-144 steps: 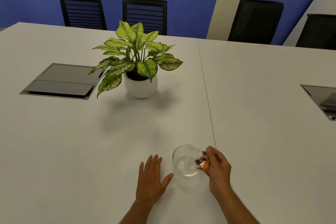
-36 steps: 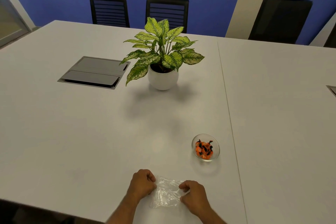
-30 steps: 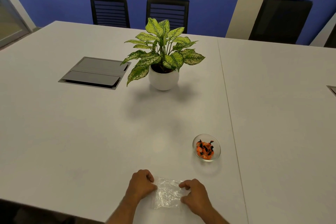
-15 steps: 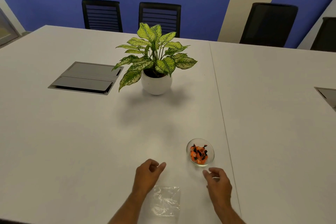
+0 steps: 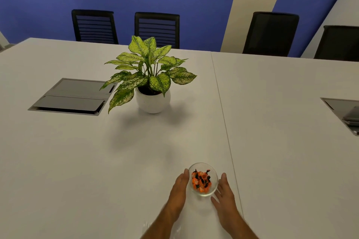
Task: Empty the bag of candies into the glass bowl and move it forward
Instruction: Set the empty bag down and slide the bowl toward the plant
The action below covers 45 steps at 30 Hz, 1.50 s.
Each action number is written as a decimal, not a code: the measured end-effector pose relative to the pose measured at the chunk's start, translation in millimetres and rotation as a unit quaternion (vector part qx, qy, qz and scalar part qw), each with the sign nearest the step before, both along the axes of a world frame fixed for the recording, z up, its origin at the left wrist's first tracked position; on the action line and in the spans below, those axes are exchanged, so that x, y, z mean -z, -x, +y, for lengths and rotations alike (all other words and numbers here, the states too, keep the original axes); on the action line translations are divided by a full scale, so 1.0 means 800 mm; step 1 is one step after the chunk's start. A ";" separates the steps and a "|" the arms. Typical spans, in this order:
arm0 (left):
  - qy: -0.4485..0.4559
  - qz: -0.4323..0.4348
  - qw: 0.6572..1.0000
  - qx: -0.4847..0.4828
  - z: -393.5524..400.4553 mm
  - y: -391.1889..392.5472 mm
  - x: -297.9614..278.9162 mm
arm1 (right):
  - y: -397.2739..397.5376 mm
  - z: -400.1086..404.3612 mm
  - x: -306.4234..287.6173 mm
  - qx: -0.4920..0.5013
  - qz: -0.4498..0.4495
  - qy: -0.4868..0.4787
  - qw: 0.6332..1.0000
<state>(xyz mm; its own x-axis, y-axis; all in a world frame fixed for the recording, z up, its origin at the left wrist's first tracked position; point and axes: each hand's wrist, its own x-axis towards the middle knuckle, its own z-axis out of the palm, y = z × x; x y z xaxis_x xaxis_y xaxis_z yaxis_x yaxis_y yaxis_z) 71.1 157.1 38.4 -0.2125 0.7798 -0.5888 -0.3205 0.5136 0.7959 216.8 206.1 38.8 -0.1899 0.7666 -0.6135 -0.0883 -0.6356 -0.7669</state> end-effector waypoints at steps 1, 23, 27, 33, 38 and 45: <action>0.000 -0.010 1.000 -0.002 0.004 -0.002 0.002 | -0.001 0.001 -0.001 -0.004 0.007 0.003 1.000; -0.029 0.012 0.999 -0.021 0.110 0.012 -0.030 | 0.046 0.099 -0.025 0.030 0.055 -0.031 0.998; -0.043 0.019 0.999 -0.020 0.162 0.026 -0.038 | 0.061 0.151 -0.033 0.028 0.059 -0.048 0.997; -0.059 0.023 0.998 -0.029 0.249 0.051 -0.045 | 0.087 0.243 -0.040 0.027 0.056 -0.072 0.996; -0.068 0.041 0.997 -0.011 0.283 0.065 -0.065 | 0.101 0.282 -0.047 0.024 0.063 -0.075 0.995; -0.049 0.039 0.998 -0.019 0.372 0.083 -0.025 | 0.126 0.368 -0.012 0.013 0.052 -0.066 0.996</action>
<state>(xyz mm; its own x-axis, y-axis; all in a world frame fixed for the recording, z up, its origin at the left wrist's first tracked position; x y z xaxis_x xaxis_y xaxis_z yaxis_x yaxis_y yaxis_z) 4.5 454.6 58.5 -0.2845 0.8239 -0.4901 -0.2738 0.4201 0.8652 116.1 500.5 48.5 -0.2257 0.8448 -0.4851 -0.1864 -0.5262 -0.8297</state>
